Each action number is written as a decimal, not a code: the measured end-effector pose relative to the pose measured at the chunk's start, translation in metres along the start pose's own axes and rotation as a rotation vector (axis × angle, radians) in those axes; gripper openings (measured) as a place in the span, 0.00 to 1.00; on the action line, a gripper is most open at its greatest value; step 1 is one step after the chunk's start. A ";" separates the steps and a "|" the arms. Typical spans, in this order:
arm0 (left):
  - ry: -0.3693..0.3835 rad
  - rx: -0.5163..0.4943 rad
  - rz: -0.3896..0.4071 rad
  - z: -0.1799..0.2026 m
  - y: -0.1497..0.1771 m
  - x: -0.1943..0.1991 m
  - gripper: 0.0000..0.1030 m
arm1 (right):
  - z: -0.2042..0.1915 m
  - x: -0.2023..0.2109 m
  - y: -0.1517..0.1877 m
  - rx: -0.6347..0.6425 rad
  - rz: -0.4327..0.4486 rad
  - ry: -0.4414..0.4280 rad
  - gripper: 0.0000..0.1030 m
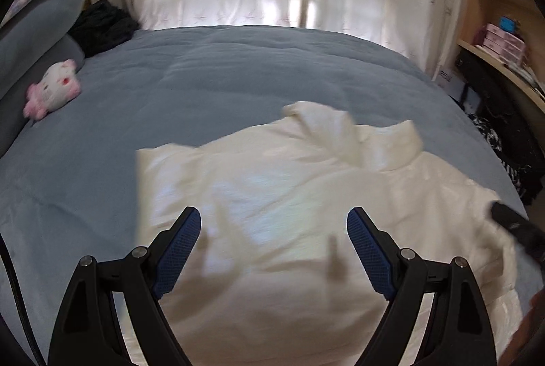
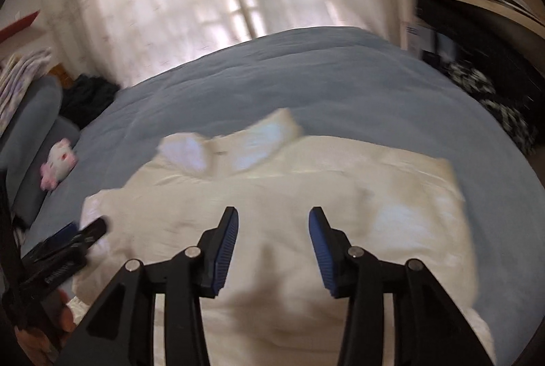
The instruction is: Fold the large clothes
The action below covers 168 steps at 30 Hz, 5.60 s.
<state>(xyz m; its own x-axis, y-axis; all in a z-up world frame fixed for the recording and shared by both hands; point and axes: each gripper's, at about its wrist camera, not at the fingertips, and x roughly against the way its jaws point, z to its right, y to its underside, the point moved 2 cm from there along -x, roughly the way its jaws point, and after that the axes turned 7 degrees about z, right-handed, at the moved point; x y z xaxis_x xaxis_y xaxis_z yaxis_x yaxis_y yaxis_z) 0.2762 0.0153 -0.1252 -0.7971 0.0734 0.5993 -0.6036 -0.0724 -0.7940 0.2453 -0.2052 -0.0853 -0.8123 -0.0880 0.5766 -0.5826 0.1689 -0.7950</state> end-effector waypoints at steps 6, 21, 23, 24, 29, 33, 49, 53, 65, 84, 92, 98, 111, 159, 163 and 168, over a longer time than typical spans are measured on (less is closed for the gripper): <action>-0.098 -0.062 -0.006 0.031 0.020 -0.048 0.84 | -0.038 -0.045 0.007 0.083 -0.046 -0.016 0.42; -0.267 -0.084 -0.022 -0.032 0.023 -0.077 0.88 | -0.030 -0.067 0.020 0.121 -0.080 -0.024 0.42; -0.259 -0.075 -0.029 -0.036 0.023 -0.078 0.93 | -0.026 -0.074 0.023 0.130 -0.085 -0.009 0.42; -0.251 -0.063 -0.033 -0.039 0.024 -0.079 0.94 | -0.024 -0.077 0.025 0.141 -0.087 0.001 0.42; -0.197 -0.030 -0.049 -0.048 0.027 -0.082 0.99 | -0.004 -0.079 0.031 0.241 -0.032 0.069 0.39; -0.169 0.001 -0.061 -0.056 0.029 -0.086 1.00 | 0.043 -0.077 0.025 0.164 0.010 0.238 0.68; -0.126 0.055 -0.049 -0.065 0.039 -0.089 1.00 | 0.067 -0.084 0.034 0.087 0.023 0.203 0.76; -0.124 0.058 -0.049 -0.065 0.040 -0.088 1.00 | 0.066 -0.084 0.036 0.087 0.022 0.204 0.77; -0.137 -0.006 -0.110 -0.054 0.034 -0.051 0.99 | 0.068 -0.062 0.027 -0.009 -0.080 0.149 0.79; -0.104 -0.066 0.069 -0.085 0.046 0.168 0.99 | 0.061 0.145 0.046 -0.049 0.088 0.019 0.79; -0.115 -0.069 0.081 -0.105 0.068 0.230 0.99 | 0.068 0.204 0.076 0.014 0.106 0.051 0.79; -0.143 -0.058 0.059 -0.119 0.089 0.253 0.99 | 0.080 0.232 0.095 0.028 0.099 0.060 0.79; -0.078 0.043 -0.136 -0.182 0.164 0.248 0.99 | 0.143 0.244 0.157 0.008 -0.064 0.171 0.79; -0.050 0.089 -0.025 -0.131 0.185 0.274 0.09 | 0.161 0.264 0.179 -0.233 -0.076 -0.007 0.11; -0.052 0.091 -0.003 -0.132 0.177 0.296 0.09 | 0.156 0.276 0.169 -0.223 -0.048 -0.025 0.11; -0.052 0.109 -0.012 -0.134 0.170 0.315 0.09 | 0.154 0.292 0.160 -0.220 -0.024 -0.045 0.11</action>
<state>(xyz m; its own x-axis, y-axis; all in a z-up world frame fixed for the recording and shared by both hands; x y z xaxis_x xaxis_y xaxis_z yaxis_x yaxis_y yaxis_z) -0.0754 0.1595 -0.0846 -0.7879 0.0231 0.6153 -0.6087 -0.1799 -0.7727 -0.0896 -0.3555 -0.0732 -0.8014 -0.1371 0.5822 -0.5859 0.3754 -0.7182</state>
